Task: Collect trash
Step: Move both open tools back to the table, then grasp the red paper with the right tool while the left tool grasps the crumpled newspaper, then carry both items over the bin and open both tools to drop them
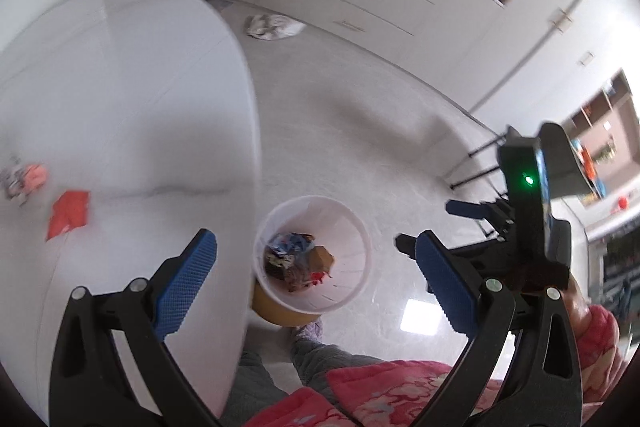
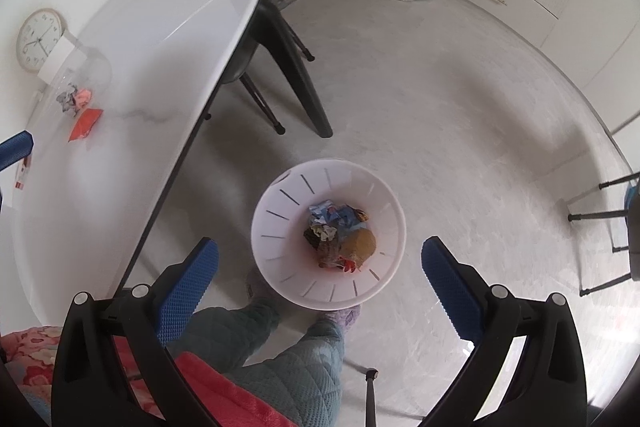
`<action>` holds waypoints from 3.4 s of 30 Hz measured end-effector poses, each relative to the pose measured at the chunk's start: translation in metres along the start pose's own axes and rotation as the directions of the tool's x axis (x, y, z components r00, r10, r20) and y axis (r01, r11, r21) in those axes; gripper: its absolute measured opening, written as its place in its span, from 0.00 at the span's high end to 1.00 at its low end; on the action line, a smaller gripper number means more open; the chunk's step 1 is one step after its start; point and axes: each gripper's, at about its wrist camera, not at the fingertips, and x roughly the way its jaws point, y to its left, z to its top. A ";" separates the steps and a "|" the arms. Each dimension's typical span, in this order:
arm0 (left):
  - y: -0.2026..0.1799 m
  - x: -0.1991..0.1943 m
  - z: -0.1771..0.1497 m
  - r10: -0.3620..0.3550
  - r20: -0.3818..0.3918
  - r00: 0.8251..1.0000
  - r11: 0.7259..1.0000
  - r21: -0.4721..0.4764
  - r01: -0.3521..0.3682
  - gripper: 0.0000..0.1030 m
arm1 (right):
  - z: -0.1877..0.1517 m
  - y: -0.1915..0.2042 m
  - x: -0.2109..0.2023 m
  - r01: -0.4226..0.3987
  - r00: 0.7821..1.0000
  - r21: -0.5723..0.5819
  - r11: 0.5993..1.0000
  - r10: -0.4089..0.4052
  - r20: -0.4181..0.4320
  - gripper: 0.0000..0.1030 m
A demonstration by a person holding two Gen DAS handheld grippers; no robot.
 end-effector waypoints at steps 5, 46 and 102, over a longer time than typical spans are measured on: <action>0.033 -0.009 -0.004 0.045 0.019 0.999 0.996 -0.075 -0.043 0.08 | 0.009 0.023 0.005 -0.011 1.000 -0.041 0.999 0.010 -0.006 0.02; 0.349 -0.028 -0.013 0.286 0.019 0.958 0.775 -0.593 -0.219 0.08 | 0.114 0.360 0.118 -0.279 0.958 -0.831 0.481 0.197 -0.208 0.61; 0.054 0.000 0.006 0.106 -0.009 0.994 0.989 -0.099 -0.107 0.53 | -0.004 0.026 -0.010 -0.140 0.988 -0.118 0.983 0.146 0.045 0.61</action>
